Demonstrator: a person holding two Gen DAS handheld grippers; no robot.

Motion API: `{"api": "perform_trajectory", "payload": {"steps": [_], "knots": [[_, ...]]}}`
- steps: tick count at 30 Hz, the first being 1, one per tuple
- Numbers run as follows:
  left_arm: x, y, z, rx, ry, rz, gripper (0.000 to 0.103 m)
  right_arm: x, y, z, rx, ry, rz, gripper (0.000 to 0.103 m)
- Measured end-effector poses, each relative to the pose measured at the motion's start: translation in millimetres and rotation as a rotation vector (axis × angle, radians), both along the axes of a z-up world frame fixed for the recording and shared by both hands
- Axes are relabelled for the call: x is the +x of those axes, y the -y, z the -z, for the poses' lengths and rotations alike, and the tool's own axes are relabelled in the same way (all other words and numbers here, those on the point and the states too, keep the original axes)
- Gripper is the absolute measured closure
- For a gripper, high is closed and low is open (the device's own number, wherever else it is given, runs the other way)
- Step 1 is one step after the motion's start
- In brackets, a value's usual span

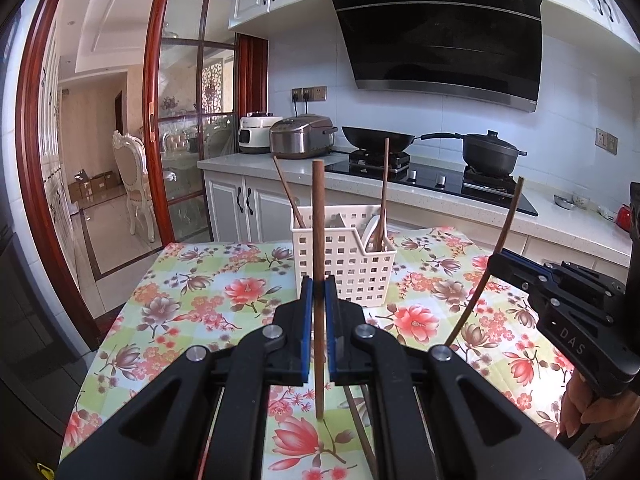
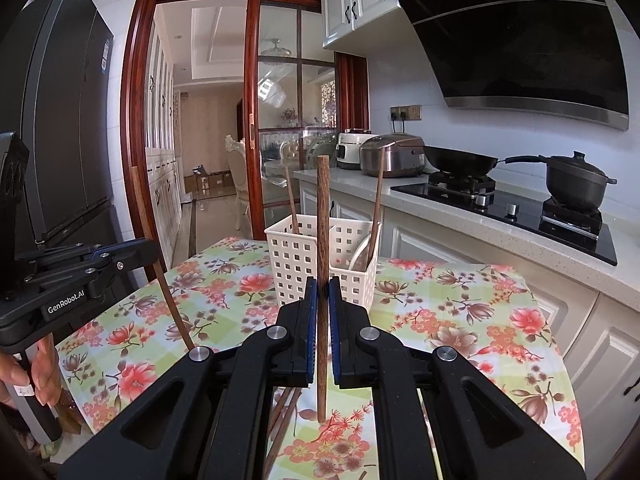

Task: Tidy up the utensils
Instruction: 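Lift the chopstick upright with the left tool while the right tool lifts its chopstick, then lower the chopstick into the caddy with the left tool while the right tool releases its chopstick there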

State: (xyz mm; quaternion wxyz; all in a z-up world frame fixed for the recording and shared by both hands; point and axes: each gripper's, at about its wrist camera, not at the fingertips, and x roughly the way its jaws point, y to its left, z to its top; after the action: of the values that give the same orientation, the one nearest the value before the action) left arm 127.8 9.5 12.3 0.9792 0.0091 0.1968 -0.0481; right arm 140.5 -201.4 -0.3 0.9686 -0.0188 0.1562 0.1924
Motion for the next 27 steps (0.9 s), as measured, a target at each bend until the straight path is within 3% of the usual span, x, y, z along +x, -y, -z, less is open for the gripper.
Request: {"api": "perform_trajectory", "payload": {"steps": [15, 21, 27], "knots": [[14, 6, -14, 0.020, 0.028, 0.030, 0.097, 11, -16, -22, -0.052, 0.036, -0.025, 0.097], [42, -4, -36, -0.028, 0.011, 0.045, 0.097, 41, -13, -48, -0.028, 0.027, -0.026, 0.097], [80, -16, -79, -0.060, 0.029, 0.037, 0.097, 81, -13, -78, -0.009, -0.003, -0.010, 0.097]]}}
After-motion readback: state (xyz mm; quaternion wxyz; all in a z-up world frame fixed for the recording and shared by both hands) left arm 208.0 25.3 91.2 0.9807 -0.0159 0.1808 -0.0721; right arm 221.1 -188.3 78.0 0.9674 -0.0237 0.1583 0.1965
